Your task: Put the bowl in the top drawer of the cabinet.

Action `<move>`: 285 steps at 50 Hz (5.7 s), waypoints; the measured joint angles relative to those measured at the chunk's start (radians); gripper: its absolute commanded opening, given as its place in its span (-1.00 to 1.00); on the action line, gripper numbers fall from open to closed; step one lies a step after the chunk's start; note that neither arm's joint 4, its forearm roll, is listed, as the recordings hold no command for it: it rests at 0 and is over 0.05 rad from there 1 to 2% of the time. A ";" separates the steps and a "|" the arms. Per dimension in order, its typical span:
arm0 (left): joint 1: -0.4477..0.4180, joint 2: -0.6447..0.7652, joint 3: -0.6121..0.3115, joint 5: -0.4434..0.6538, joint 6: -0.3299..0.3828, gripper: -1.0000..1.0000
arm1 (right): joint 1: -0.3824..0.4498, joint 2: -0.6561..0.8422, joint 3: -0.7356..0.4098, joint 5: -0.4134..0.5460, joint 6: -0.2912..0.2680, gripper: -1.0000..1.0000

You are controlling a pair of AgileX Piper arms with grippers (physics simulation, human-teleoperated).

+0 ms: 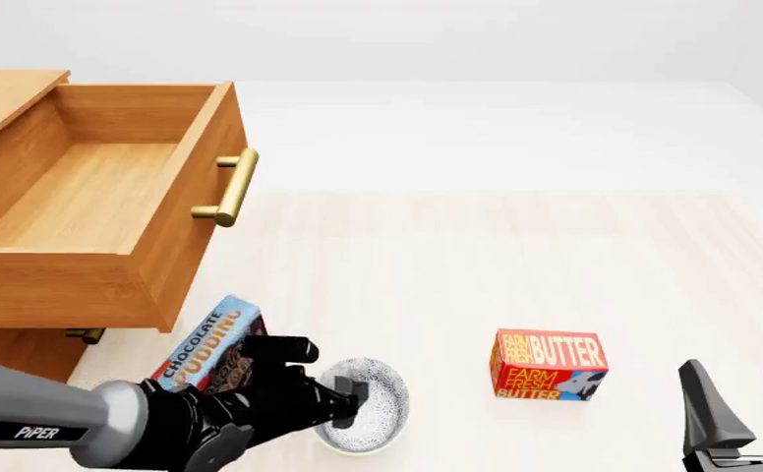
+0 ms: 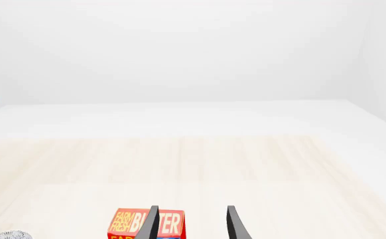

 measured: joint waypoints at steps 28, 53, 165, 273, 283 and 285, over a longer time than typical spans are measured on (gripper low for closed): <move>-0.013 -0.221 0.000 0.108 0.092 -1.00 | 0.000 0.000 0.000 0.000 0.000 1.00; -0.016 -0.373 0.005 0.189 0.205 -1.00 | 0.000 0.000 0.000 0.000 0.000 1.00; 0.068 -0.964 -0.250 0.531 0.561 -1.00 | 0.000 0.000 0.000 0.000 0.000 1.00; 0.702 -0.589 -0.559 0.430 0.400 -1.00 | 0.000 0.000 0.000 0.000 0.000 1.00; 0.741 -0.555 -0.565 0.435 0.363 -1.00 | 0.000 0.000 0.000 0.000 0.000 1.00; 0.748 -0.549 -0.564 0.434 0.359 -1.00 | 0.000 0.000 0.000 0.000 0.000 1.00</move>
